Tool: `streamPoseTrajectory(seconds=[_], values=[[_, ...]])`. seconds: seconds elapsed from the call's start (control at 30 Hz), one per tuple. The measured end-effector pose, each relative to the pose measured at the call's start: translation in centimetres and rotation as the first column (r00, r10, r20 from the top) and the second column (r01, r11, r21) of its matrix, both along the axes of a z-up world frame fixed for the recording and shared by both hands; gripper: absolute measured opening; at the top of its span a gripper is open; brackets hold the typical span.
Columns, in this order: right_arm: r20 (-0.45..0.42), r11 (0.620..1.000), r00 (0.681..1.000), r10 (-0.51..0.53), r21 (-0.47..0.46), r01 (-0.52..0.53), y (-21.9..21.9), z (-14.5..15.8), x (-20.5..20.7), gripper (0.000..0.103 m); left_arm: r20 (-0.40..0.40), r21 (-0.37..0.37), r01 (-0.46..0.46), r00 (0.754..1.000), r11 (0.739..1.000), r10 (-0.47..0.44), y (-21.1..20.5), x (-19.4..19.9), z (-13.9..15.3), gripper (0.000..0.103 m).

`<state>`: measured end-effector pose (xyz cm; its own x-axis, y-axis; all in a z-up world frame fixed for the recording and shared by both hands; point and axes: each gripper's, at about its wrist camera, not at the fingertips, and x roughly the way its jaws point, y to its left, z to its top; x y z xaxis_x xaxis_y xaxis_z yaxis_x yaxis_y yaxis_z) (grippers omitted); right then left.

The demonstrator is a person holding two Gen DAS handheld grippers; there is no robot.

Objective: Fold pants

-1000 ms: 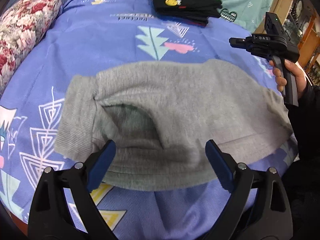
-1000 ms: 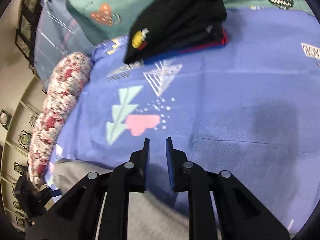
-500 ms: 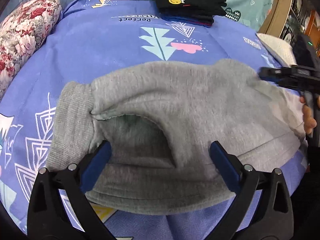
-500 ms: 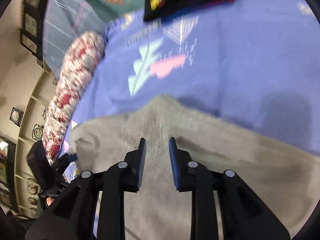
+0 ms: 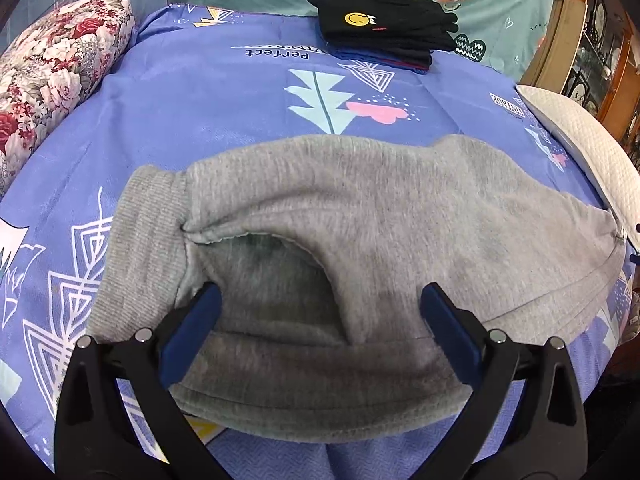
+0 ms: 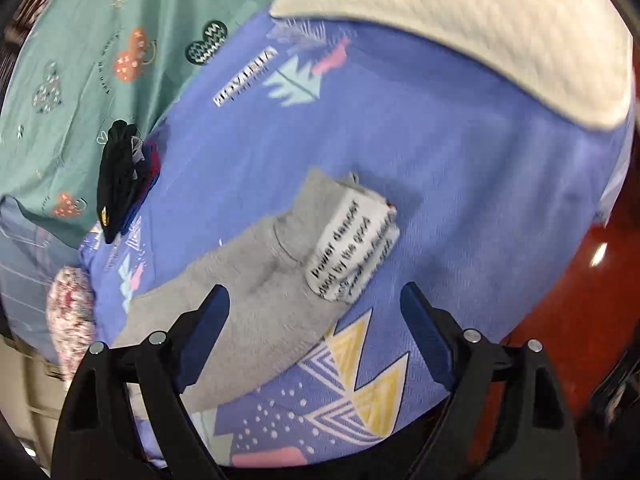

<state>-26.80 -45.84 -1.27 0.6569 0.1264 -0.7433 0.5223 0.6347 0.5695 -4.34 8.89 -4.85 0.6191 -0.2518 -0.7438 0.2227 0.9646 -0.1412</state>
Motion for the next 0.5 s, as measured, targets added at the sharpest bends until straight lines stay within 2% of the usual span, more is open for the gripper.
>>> streamPoseTrajectory(seconds=[0.07,0.17,0.23,0.3,0.37,0.4,0.43,0.5], values=[[-0.022,1.000,1.000,0.007,0.004,-0.007,-0.5,-0.8,1.0,0.087,0.005,0.008,0.000,1.000,1.000,0.000,-0.1,-0.2,-0.1,0.101],[-0.034,0.998,0.999,-0.013,-0.055,0.011,0.1,-0.8,2.5,0.087,0.008,0.010,-0.002,1.000,1.000,0.002,0.0,-0.5,-0.1,0.101],[-0.015,0.998,1.000,0.028,-0.058,-0.029,0.7,-0.4,2.7,0.086,0.011,0.007,0.002,1.000,1.000,-0.002,0.1,-0.8,0.0,0.101],[-0.044,0.996,0.997,0.068,-0.052,-0.070,1.7,-1.3,3.8,0.081,0.008,-0.004,0.009,1.000,1.000,-0.009,0.4,-1.0,0.2,0.101],[-0.058,0.995,0.994,0.093,-0.035,-0.095,1.4,-2.2,4.0,0.057,0.005,-0.035,0.003,1.000,0.999,-0.003,1.2,-1.0,0.7,0.101],[-0.060,0.992,0.993,0.101,-0.063,-0.105,1.6,-2.1,4.1,0.034,0.002,-0.043,-0.002,1.000,0.999,0.002,1.5,-1.1,0.8,0.101],[-0.036,0.987,0.993,0.112,-0.114,-0.116,1.8,-1.7,4.0,0.026,-0.003,-0.059,-0.008,1.000,0.998,0.008,2.0,-1.1,1.1,0.101],[0.039,0.984,0.992,0.118,-0.137,-0.112,2.2,-0.8,3.7,0.024,0.000,-0.080,-0.020,1.000,0.997,0.020,2.8,-1.4,1.5,0.099]])
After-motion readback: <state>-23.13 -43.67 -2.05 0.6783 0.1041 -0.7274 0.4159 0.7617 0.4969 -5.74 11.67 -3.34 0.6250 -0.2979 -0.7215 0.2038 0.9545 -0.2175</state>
